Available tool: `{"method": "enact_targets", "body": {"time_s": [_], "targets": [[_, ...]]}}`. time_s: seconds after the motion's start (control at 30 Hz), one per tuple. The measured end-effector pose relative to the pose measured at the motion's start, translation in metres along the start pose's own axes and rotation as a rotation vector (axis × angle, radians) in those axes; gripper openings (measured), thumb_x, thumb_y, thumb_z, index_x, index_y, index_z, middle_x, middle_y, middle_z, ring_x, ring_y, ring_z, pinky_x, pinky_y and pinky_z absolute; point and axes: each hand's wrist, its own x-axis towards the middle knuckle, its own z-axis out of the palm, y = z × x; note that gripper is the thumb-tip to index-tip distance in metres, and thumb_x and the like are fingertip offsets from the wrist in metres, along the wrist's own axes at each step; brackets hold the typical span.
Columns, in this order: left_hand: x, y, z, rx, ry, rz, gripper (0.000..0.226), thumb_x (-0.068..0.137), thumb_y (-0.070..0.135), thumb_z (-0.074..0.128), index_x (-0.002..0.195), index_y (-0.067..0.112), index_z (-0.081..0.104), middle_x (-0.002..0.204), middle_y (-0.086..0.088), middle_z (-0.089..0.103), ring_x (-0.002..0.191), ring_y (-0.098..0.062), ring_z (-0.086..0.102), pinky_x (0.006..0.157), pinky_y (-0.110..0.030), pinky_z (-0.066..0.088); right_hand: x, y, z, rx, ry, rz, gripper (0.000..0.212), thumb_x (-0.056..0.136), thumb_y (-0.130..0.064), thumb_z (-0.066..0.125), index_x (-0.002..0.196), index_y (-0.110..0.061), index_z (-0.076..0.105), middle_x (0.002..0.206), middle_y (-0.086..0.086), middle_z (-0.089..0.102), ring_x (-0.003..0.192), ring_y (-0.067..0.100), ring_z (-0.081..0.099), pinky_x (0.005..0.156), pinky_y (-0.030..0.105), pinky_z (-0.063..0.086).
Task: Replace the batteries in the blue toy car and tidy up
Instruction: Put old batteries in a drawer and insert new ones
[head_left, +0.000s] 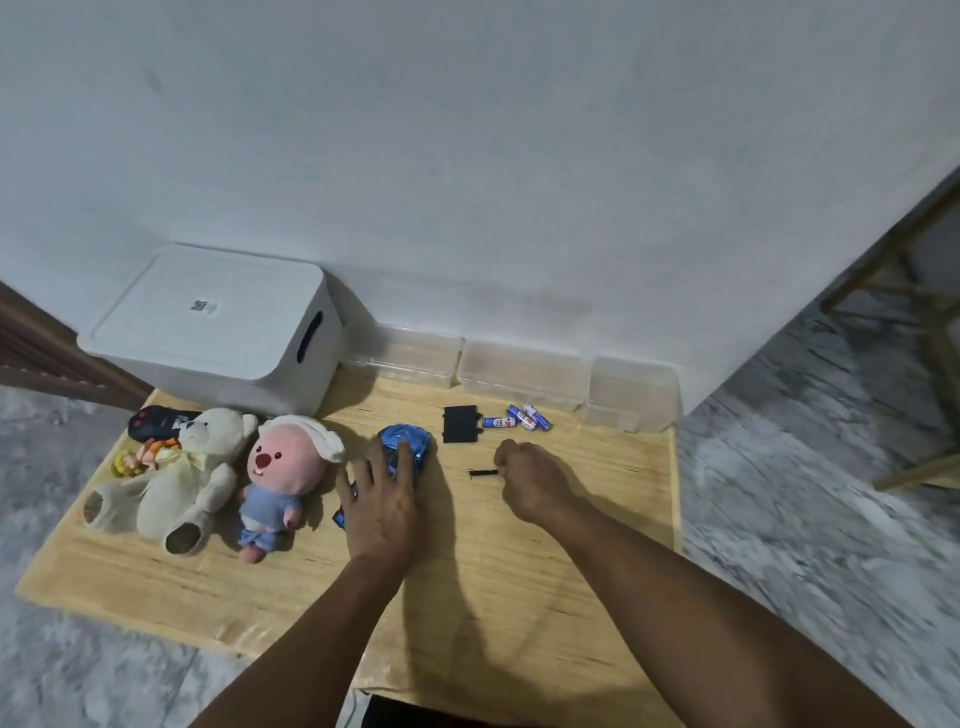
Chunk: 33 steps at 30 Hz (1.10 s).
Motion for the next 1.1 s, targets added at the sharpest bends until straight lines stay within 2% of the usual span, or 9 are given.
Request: {"method": "enact_targets", "body": {"time_s": [0.13,0.2,0.27,0.33,0.4,0.53,0.63,0.9,1.1], "targets": [[0.007,0.029,-0.016,-0.036,-0.017,0.128,0.068,0.093,0.016,0.051,0.153,0.015,0.019,0.159,-0.021,0.012,0.146,-0.043,0.011,0.116,-0.060,0.006,0.000,0.020,-0.011,0.195,0.087,0.102,0.020,0.090,-0.006,0.053,0.105,-0.018,0.059,0.108,0.007,0.060,0.100,0.028,0.057,0.075,0.031,0.042],[0.012,0.047,-0.024,-0.068,-0.015,0.224,0.066,0.093,0.018,0.050,0.152,0.016,0.022,0.159,-0.017,0.013,0.147,-0.039,0.007,0.117,-0.057,0.002,0.001,0.035,-0.021,0.372,0.177,0.199,0.017,0.090,-0.007,0.052,0.098,-0.017,0.063,0.107,0.009,0.064,0.101,0.029,0.058,0.078,0.030,0.042],[0.016,0.067,-0.033,-0.140,0.001,0.324,0.064,0.084,0.018,0.058,0.145,0.015,0.040,0.151,-0.017,0.033,0.142,-0.038,0.023,0.117,-0.055,0.010,0.002,0.053,-0.032,0.600,0.275,0.346,0.015,0.093,-0.015,0.055,0.098,-0.011,0.068,0.105,0.009,0.068,0.099,0.029,0.061,0.078,0.029,0.044],[0.021,0.088,-0.040,-0.211,0.022,0.430,0.060,0.078,0.020,0.061,0.137,0.014,0.052,0.138,-0.015,0.050,0.132,-0.037,0.039,0.112,-0.050,0.025,0.002,0.070,-0.044,0.850,0.343,0.499,0.026,0.093,-0.029,0.059,0.097,-0.006,0.070,0.087,0.009,0.068,0.076,0.027,0.062,0.064,0.029,0.046],[0.025,0.107,-0.047,-0.255,0.013,0.510,0.056,0.081,0.022,0.058,0.137,0.015,0.052,0.133,-0.011,0.055,0.126,-0.034,0.044,0.107,-0.044,0.030,0.000,0.084,-0.055,1.128,0.377,0.645,0.034,0.094,-0.038,0.058,0.080,-0.008,0.065,0.061,0.004,0.053,0.048,0.019,0.044,0.043,0.021,0.033],[0.032,0.139,-0.054,-0.311,-0.075,0.650,0.054,0.085,0.020,0.056,0.137,0.008,0.050,0.134,-0.012,0.054,0.123,-0.032,0.046,0.103,-0.038,0.038,-0.003,0.101,-0.075,1.529,0.359,0.800,0.031,0.094,-0.035,0.060,0.080,-0.009,0.052,0.057,0.005,0.041,0.045,0.014,0.033,0.032,0.013,0.023],[0.038,0.154,-0.058,-0.271,-0.135,0.717,0.061,0.083,0.015,0.056,0.142,0.008,0.043,0.139,-0.011,0.050,0.125,-0.031,0.045,0.102,-0.037,0.039,0.000,0.110,-0.079,1.572,0.298,0.792,0.030,0.094,-0.031,0.062,0.078,-0.009,0.049,0.059,0.004,0.041,0.048,0.013,0.031,0.031,0.013,0.023],[0.047,0.173,-0.061,-0.088,-0.336,0.727,0.085,0.089,0.022,0.058,0.154,0.010,0.005,0.164,-0.008,0.005,0.137,-0.032,0.030,0.111,-0.042,0.028,-0.002,0.120,-0.089,1.549,0.232,0.734,0.021,0.091,-0.025,0.066,0.087,-0.006,0.059,0.061,0.001,0.043,0.046,0.008,0.037,0.032,0.013,0.022],[0.042,0.179,-0.056,-0.273,-0.349,0.650,0.099,0.087,0.018,0.062,0.154,0.011,-0.011,0.148,-0.012,0.039,0.125,-0.032,0.040,0.110,-0.043,0.029,-0.002,0.119,-0.108,1.485,0.253,0.688,0.020,0.091,-0.024,0.067,0.084,-0.006,0.061,0.064,0.001,0.046,0.047,0.008,0.038,0.034,0.015,0.021]]}}
